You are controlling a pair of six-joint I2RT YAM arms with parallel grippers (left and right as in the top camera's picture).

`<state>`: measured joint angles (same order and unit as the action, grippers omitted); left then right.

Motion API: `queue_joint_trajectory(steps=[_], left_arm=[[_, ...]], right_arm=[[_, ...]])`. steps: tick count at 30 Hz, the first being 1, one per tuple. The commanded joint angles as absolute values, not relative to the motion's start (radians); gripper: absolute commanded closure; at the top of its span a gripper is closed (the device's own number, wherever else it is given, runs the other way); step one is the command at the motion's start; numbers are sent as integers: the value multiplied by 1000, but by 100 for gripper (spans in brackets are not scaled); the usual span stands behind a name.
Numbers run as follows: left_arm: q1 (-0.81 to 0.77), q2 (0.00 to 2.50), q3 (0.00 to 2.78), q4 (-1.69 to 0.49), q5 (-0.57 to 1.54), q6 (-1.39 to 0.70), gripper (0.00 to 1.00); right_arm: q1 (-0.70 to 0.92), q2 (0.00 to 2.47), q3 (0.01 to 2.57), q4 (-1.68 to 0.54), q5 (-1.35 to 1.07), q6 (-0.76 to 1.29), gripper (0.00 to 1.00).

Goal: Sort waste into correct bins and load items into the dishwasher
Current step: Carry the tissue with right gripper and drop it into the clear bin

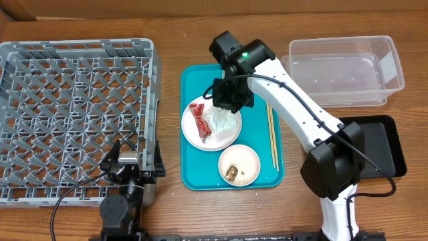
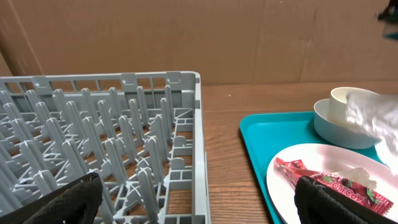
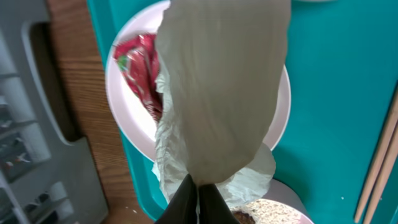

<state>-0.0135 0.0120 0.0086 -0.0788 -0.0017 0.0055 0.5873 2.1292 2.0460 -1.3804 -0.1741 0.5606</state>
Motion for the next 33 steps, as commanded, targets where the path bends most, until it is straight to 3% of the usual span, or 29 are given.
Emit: queue_joint_trajectory(steps=[1, 9, 15, 24, 26, 33], left_arm=[[-19, 6, 5, -78, -7, -4, 0], [-19, 6, 5, -78, -7, -4, 0], [-19, 6, 5, -77, -7, -4, 0], [-19, 6, 5, -77, -7, -4, 0], [-19, 6, 5, -78, -7, -4, 0], [-19, 6, 5, -78, -7, -4, 0]], right_arm=[[537, 2081, 2146, -1383, -134, 551, 96], [245, 2037, 2292, -1406, -126, 570, 96], [26, 2041, 2204, -1402, -38, 809, 96], [-35, 2043, 2008, -1259, -27, 1013, 96], [-35, 2043, 2001, -1248, -27, 1021, 88], [-35, 2009, 2066, -1267, -70, 782, 76]])
